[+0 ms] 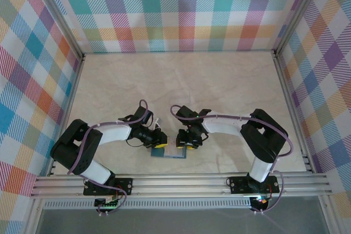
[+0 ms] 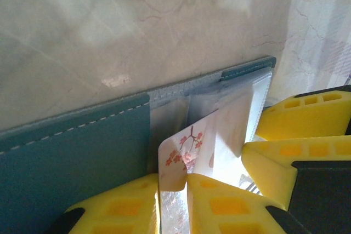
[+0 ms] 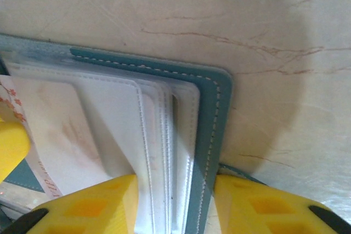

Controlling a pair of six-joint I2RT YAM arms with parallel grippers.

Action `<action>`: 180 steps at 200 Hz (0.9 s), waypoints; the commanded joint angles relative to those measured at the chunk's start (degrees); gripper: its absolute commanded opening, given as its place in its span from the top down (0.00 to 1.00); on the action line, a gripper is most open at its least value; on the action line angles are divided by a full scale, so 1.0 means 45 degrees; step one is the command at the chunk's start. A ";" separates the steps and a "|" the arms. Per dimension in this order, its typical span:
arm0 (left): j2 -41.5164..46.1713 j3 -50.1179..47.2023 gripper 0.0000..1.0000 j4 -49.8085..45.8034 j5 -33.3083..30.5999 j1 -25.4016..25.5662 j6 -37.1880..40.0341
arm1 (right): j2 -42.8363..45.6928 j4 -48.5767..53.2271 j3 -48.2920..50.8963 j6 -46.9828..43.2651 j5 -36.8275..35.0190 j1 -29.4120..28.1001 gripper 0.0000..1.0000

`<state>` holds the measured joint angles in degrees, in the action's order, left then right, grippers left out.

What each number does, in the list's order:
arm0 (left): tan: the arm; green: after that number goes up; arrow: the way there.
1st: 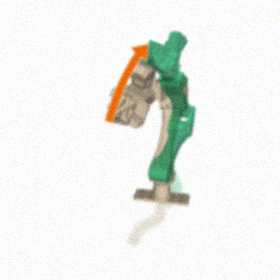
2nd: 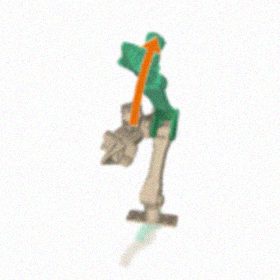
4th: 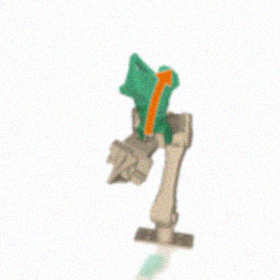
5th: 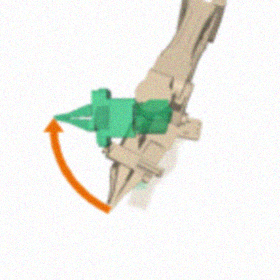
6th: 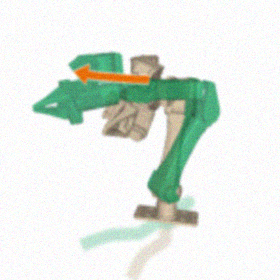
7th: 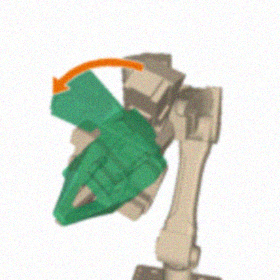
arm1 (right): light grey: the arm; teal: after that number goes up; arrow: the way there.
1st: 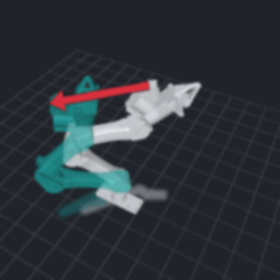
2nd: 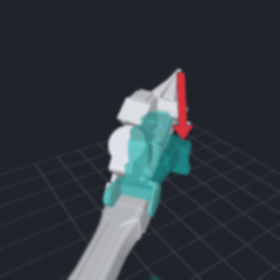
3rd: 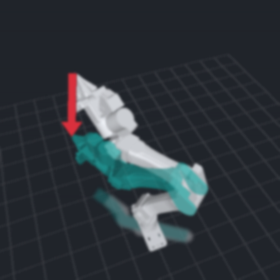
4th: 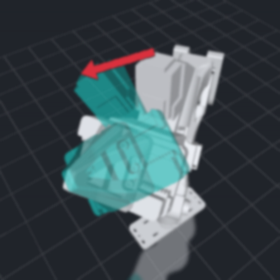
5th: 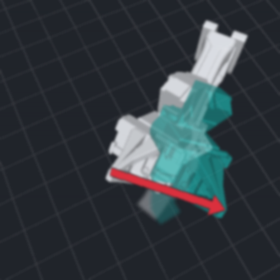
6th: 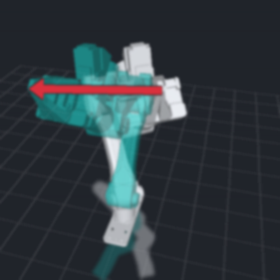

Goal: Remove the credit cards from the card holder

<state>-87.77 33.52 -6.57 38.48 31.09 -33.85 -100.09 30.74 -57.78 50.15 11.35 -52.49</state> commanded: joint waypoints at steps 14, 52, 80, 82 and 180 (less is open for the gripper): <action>-0.0225 -0.0359 0.80 0.0302 0.0102 0.0109 -0.0007 | -0.1084 0.0803 -0.0298 0.0154 -0.0907 -0.0435 0.53; -0.0319 -0.0473 0.80 0.0540 0.0238 0.0117 -0.0057 | -0.1505 0.1331 -0.0490 0.0301 -0.1327 -0.0618 0.52; -0.0408 -0.0619 0.80 0.0801 0.0328 0.0114 -0.0105 | -0.1643 0.1450 -0.0539 0.0340 -0.1356 -0.0674 0.52; -0.0406 -0.0629 0.80 0.0836 0.0334 0.0105 -0.0113 | -0.1653 0.1460 -0.0539 0.0340 -0.1353 -0.0673 0.52; 0.1526 -0.0144 0.94 -0.1805 -0.1226 0.0103 0.0407 | -0.1205 0.1746 -0.0481 0.0273 -0.1792 -0.0713 0.53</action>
<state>-84.01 31.73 -5.19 38.44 31.09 -34.52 -102.91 35.90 -62.37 50.74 7.53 -54.59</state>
